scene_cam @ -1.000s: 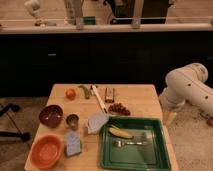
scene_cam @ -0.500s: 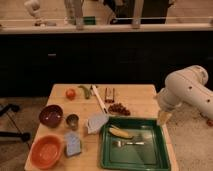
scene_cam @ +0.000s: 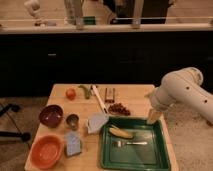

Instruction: Place grapes in table surface

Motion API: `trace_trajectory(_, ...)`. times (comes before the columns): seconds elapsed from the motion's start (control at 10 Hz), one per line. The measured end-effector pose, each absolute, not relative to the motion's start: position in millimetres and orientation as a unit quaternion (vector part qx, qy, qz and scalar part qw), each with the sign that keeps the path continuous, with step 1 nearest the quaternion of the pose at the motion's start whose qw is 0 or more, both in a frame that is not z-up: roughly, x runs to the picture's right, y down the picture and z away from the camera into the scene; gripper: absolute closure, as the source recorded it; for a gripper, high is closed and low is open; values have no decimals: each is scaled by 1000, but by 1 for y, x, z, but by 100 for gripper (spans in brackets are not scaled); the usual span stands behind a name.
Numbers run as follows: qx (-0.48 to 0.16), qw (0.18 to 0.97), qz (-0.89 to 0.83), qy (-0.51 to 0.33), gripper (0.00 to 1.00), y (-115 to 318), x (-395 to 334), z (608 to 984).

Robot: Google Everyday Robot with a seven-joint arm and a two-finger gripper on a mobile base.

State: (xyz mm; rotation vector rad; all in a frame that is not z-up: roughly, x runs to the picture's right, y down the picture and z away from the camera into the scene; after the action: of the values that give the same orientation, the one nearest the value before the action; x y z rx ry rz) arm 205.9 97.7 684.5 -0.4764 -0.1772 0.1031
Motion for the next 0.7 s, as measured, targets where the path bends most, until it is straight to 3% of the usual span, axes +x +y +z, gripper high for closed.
trace_trajectory(0.7,-209,962,53,-164,20,78,149,712)
